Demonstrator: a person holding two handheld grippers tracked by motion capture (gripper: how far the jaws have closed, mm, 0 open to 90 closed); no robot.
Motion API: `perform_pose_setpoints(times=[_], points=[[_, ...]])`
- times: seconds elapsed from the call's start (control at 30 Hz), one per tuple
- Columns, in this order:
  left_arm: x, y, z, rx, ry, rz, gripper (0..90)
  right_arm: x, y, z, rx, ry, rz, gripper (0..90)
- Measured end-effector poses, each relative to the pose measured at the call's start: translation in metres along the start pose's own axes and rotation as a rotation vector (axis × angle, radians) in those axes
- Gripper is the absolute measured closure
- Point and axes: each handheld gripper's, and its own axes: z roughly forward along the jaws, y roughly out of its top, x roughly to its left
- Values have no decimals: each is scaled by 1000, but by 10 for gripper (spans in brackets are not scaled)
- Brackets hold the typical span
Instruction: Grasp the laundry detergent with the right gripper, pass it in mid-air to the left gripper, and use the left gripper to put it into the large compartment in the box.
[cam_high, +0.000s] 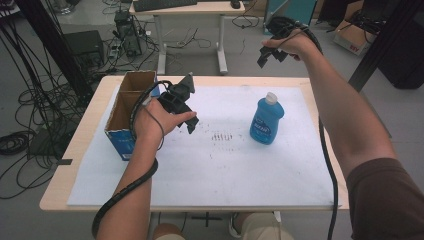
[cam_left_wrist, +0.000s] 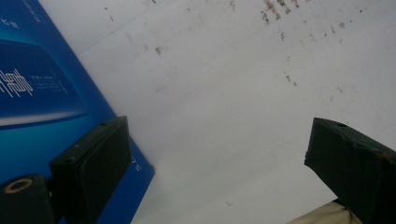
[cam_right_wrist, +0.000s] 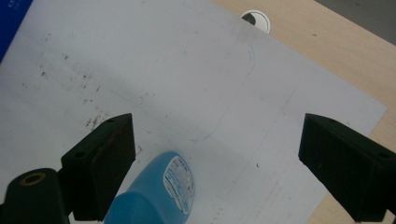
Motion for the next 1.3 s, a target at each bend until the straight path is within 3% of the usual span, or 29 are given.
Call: perform_pose_setpoints(times=[0.47,0.6,0.97,1.3], points=[[-6,1,-2,-4,10,14,73,-20,-37,-12,-49,19,-9,98],[-7,3,-2,-6,11,23,73,-27,-57,-16,-66,26,-21,93],[-17,9,1,-14,7,52,72,-29,-103,-25,-117,32,-76,88],[-16,4,-1,-17,9,53,72,-31,-146,-34,-192,59,-120,71]])
